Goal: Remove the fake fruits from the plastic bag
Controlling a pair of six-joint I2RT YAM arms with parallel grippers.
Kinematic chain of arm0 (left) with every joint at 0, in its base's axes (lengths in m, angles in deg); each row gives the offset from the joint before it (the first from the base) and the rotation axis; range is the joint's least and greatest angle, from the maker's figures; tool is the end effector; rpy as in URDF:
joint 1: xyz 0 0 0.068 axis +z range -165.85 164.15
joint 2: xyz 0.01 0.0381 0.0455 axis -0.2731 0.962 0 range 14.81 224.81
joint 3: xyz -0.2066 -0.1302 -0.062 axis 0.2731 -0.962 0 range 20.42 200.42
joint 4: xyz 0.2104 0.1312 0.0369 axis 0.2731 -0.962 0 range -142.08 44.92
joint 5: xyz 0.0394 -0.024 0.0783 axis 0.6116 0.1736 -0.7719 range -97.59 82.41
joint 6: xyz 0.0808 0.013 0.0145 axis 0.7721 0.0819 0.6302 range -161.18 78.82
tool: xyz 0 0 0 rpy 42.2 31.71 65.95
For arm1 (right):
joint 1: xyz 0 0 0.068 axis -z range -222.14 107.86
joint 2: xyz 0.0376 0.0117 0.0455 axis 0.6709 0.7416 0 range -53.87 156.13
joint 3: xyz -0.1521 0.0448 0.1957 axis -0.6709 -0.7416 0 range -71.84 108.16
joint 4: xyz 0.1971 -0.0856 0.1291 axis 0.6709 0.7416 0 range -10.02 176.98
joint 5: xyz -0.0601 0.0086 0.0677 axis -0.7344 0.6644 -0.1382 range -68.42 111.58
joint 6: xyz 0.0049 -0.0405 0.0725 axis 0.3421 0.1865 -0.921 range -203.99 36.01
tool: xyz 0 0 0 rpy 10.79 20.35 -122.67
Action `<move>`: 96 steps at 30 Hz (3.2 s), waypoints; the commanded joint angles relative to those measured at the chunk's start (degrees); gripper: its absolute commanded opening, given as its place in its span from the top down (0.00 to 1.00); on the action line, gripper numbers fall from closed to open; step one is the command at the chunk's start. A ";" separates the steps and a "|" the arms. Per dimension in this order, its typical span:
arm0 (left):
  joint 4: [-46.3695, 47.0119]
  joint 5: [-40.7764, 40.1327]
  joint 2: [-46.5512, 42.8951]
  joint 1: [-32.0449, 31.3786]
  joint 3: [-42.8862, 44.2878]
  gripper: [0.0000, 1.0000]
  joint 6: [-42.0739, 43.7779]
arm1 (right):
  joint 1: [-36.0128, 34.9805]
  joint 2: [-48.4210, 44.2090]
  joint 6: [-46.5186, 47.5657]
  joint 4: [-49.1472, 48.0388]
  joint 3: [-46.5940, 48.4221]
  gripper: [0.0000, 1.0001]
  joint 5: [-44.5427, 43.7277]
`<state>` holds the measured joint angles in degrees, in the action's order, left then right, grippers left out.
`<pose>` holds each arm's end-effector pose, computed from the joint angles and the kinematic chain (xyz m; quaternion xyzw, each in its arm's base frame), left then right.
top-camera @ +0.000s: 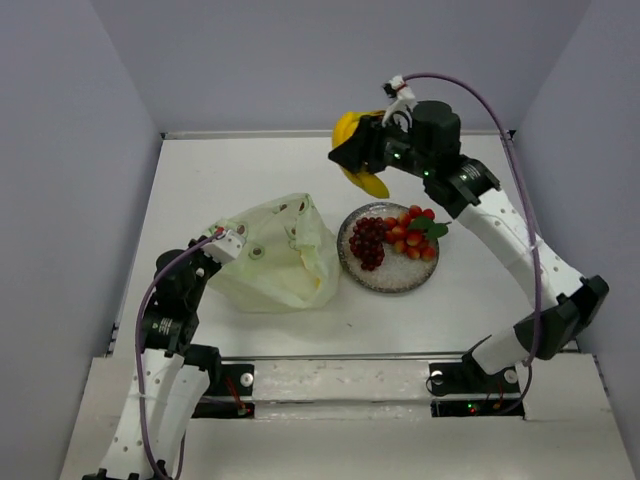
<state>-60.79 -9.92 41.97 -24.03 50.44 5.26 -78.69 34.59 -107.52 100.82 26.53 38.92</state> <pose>0.1760 -0.0223 0.2631 0.3474 0.7003 0.2193 0.5838 0.2876 0.2400 0.4278 -0.1818 0.7466 0.4157 0.4865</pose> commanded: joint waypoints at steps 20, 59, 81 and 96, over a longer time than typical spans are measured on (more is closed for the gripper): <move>0.59 0.04 -1.49 -0.08 0.48 0.78 -0.20 | 12.39 -3.66 6.12 -7.74 -39.83 0.76 -8.55; -0.46 5.58 -4.04 -0.08 0.48 0.76 -0.73 | -11.73 1.77 13.95 13.08 2.66 0.25 -12.08; -9.43 14.54 -14.50 -0.08 -0.31 0.59 3.22 | -23.99 19.46 7.97 10.89 -5.01 0.27 -36.57; -10.31 16.04 -13.18 -0.08 -0.93 0.59 4.10 | -24.00 37.04 6.14 13.52 3.23 0.10 -54.86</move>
<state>-71.98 5.67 27.87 -24.03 49.87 8.93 -102.32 70.22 -99.19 113.06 26.33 -9.45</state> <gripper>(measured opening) 0.408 0.878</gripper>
